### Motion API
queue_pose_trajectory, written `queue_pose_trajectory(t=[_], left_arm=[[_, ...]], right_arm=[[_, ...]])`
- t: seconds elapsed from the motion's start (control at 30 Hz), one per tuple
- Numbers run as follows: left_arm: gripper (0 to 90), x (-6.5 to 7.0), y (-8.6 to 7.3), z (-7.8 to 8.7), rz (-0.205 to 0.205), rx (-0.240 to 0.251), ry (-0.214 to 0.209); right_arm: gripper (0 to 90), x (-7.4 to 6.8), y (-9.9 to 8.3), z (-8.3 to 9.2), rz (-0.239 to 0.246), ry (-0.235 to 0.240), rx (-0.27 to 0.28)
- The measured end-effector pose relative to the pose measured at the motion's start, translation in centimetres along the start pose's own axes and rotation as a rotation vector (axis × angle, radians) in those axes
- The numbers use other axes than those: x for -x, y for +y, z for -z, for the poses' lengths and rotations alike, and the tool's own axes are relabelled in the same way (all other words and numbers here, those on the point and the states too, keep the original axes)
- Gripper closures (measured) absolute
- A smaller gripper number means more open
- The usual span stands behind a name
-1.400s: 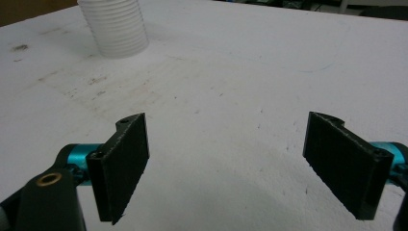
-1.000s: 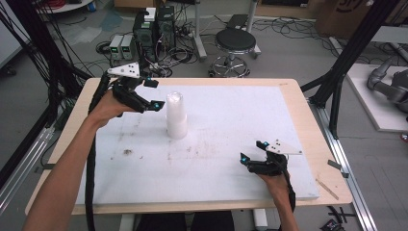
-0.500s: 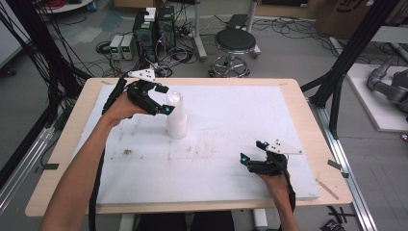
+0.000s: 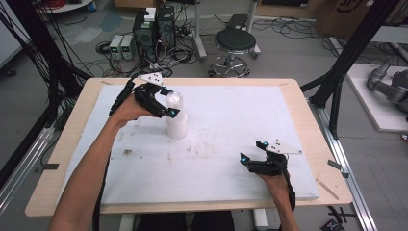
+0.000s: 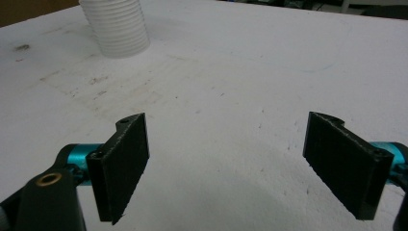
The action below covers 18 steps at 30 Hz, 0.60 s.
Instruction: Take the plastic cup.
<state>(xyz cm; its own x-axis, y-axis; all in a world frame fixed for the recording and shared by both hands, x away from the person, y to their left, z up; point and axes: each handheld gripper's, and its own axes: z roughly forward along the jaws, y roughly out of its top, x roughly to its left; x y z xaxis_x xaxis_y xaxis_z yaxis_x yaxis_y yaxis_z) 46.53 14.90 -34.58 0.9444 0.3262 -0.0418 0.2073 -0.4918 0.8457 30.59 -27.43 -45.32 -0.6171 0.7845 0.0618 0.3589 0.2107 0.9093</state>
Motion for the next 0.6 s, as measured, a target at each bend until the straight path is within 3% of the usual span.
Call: queue_pose_trajectory(t=[0.6], left_arm=[[17.5, -0.02, 0.19, -0.85, 0.013, -0.028, -0.027]], right_arm=[[15.8, -0.03, -0.01, 0.00, 0.001, 0.000, 0.002]])
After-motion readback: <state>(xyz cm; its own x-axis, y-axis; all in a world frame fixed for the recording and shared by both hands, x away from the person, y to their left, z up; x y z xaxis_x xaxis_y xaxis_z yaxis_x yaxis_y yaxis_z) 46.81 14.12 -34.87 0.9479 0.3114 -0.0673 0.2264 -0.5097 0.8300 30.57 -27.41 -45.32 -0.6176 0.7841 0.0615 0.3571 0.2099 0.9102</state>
